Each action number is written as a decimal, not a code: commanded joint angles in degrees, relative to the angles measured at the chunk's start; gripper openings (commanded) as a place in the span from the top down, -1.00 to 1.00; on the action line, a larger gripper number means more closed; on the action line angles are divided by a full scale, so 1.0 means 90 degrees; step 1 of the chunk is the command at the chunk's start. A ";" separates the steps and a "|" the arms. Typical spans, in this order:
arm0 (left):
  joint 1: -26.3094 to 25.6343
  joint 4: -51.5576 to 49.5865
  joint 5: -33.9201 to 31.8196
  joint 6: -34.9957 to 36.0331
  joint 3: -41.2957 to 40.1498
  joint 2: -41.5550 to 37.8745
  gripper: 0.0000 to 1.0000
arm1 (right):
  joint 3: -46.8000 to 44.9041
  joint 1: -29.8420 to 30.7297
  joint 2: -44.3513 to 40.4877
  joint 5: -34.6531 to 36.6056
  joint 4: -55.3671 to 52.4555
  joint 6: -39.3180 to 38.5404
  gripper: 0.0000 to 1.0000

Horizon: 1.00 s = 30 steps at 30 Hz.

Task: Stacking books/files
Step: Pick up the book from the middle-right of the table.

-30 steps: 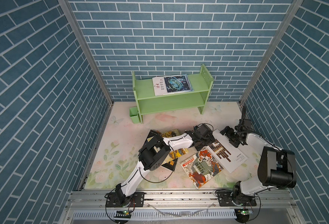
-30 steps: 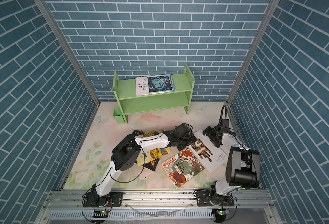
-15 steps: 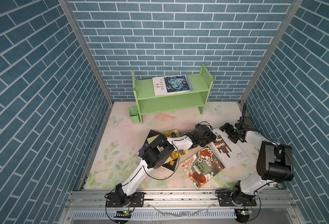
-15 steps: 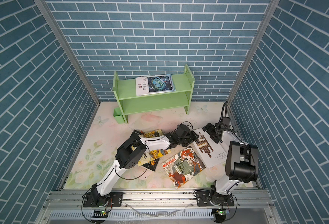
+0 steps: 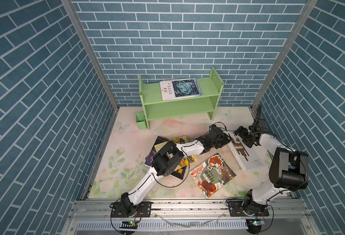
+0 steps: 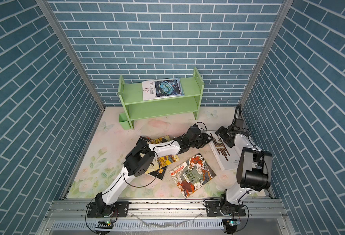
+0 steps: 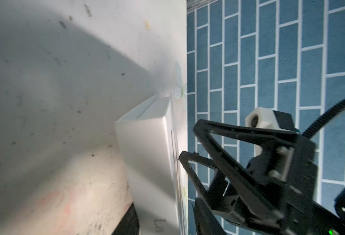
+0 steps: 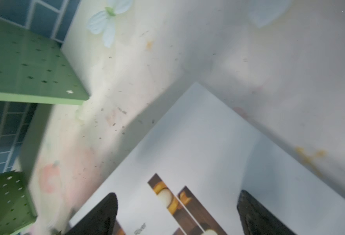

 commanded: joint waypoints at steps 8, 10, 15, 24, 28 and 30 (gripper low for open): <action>-0.0006 -0.0050 0.0265 0.0027 0.0733 0.0428 0.09 | 0.0781 -0.0971 0.0788 0.0297 -0.0982 0.0332 -0.98; -0.0013 -0.0241 0.0289 0.0017 0.0971 0.0541 0.09 | 0.0697 -0.1173 0.1029 -0.0447 -0.0728 0.0432 -0.97; -0.0016 -0.0660 0.0259 0.0016 0.1234 0.0648 0.09 | 0.0384 -0.1261 0.1228 -0.1438 -0.0155 0.0589 -0.97; -0.0025 -0.1658 0.0450 0.0088 0.1912 0.0939 -0.07 | -0.0072 -0.1264 0.1179 -0.1822 0.0353 0.0830 -0.94; -0.0024 -0.2003 0.0466 0.0144 0.2064 0.0973 0.11 | -0.0011 -0.1261 0.1085 -0.1936 0.0503 0.0877 -0.94; -0.0017 -0.2083 0.0504 0.0143 0.2123 0.1000 0.36 | 0.0021 -0.1261 0.1018 -0.2013 0.0595 0.0931 -0.94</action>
